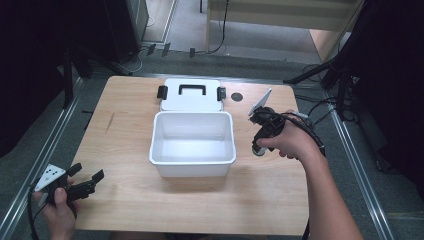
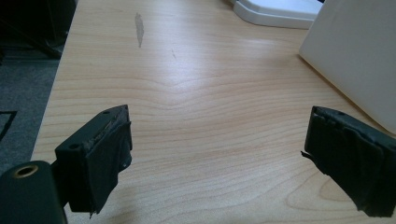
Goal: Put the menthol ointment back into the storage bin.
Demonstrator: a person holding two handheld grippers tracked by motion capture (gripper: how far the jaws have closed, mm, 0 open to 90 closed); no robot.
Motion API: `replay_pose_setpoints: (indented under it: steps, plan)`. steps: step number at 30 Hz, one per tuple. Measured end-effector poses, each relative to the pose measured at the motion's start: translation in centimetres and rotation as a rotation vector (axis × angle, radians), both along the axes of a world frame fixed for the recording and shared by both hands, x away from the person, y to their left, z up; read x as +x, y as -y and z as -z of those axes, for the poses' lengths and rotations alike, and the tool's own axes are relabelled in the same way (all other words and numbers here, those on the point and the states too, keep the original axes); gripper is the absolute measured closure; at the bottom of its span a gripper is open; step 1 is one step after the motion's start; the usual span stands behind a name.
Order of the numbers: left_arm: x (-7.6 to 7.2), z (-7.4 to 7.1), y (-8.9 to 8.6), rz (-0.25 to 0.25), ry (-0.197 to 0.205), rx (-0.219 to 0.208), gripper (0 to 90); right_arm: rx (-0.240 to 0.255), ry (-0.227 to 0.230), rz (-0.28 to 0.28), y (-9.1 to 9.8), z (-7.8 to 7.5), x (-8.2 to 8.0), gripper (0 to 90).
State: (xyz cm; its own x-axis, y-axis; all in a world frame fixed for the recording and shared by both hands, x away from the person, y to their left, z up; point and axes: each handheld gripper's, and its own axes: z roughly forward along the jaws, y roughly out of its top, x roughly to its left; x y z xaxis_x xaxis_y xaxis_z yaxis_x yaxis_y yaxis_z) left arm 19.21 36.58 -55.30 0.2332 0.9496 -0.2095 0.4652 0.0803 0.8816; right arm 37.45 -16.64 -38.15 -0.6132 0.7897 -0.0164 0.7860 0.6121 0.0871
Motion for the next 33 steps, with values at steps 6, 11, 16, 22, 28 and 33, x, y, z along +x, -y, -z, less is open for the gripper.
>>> replay_pose_setpoints:
  steps: [6,11,16,22,28,33]
  plan:
    - [0.0,0.0,0.0,-0.002,0.002,-0.005,8.2,0.005,0.0,-0.019,-0.9,-1.2,0.6,51.8]
    - [0.0,0.0,0.0,0.0,0.0,0.001,8.2,0.016,-0.003,-0.027,-1.8,-2.1,1.0,51.8]
    - [0.0,0.0,0.0,0.002,-0.001,0.001,8.2,0.022,0.0,-0.038,-2.5,-3.1,1.2,51.8]
    - [0.0,0.0,0.0,0.002,-0.002,0.001,8.3,0.023,0.015,-0.048,-3.3,-4.0,1.2,51.8]
    - [0.1,0.0,0.0,0.002,0.001,0.0,8.2,0.026,0.024,-0.068,-4.6,-4.7,1.2,51.9]
    - [0.1,0.0,0.0,0.003,0.001,-0.001,8.2,0.018,0.018,-0.089,-6.1,-5.0,1.4,51.9]
